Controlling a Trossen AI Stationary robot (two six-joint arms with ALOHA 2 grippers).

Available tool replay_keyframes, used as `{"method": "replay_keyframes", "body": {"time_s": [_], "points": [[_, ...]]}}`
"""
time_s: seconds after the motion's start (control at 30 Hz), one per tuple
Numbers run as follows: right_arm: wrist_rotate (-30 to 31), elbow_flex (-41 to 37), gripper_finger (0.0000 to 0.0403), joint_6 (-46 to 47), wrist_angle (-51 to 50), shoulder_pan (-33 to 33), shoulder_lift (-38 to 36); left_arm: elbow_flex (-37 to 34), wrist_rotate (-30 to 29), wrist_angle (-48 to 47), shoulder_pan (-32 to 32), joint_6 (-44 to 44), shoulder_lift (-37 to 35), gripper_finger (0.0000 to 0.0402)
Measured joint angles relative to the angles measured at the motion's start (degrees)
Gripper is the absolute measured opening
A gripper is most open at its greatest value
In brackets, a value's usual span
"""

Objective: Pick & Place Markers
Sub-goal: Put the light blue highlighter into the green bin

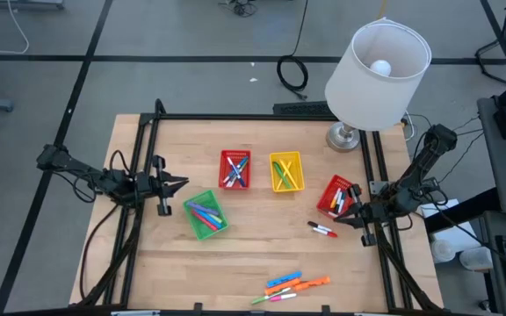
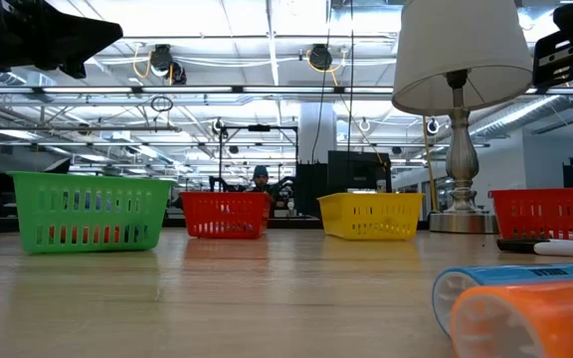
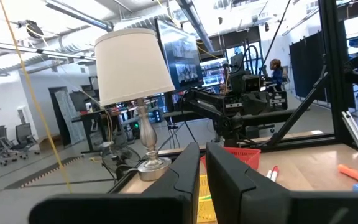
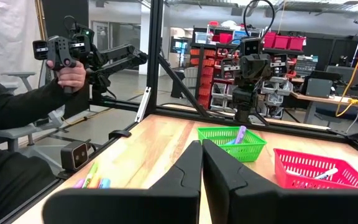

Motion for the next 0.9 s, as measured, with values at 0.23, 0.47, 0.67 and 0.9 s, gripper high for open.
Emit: {"method": "replay_keyframes", "body": {"time_s": [0.23, 0.47, 0.67, 0.9], "points": [[0.0, 0.0, 0.0, 0.0, 0.0, 0.0, 0.0, 0.0, 3.9, 1.3, 0.0, -0.4, 0.0, 0.0037], [0.0, 0.0, 0.0, 0.0, 0.0, 0.0, 0.0, 0.0, 5.3, 2.0, 0.0, -1.5, 0.0, 0.0037], [0.0, 0.0, 0.0, 0.0, 0.0, 0.0, 0.0, 5.6, 1.8, -4.6, -0.4, -6.2, 2.1, 0.0037], [0.0, 0.0, 0.0, 0.0, 0.0, 0.0, 0.0, 13.3, 0.3, -10.6, -1.4, -10.0, 15.2, 0.0037]]}}
